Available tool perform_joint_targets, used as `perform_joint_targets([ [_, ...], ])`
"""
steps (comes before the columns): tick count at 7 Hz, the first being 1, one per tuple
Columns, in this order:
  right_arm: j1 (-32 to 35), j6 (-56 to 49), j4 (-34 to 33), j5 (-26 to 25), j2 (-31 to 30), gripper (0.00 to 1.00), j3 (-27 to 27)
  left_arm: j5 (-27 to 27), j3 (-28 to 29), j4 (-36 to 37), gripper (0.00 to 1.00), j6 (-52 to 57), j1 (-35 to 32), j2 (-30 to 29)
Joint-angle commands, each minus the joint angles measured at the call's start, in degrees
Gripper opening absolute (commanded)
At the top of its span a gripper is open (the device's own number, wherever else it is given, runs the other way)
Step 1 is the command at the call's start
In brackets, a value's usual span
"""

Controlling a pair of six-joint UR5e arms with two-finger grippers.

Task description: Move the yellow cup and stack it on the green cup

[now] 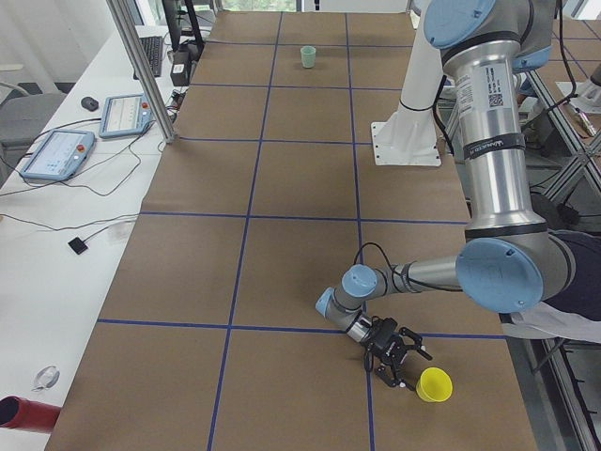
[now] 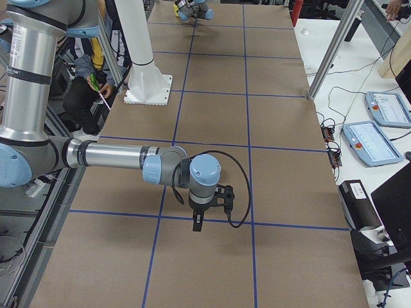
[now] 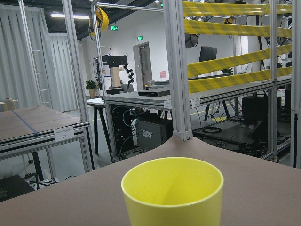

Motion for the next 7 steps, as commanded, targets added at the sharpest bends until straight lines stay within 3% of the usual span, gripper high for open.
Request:
perform_joint_targets([
  [1,-0.03,0.0,0.0,0.0,0.05,1.0,0.0,-0.38,2.49,-1.55,1.0,-0.02,0.0,0.31],
  [3,-0.12,0.0,0.0,0.0,0.05,1.0,0.09,-1.17,6.27,-4.54,1.0,-0.02,0.09,0.31],
  [7,-0.12,0.0,2.64,0.0,-0.13,1.0,-0.18,-3.55,7.16,-4.64,1.0,-0.11,0.18,0.4],
])
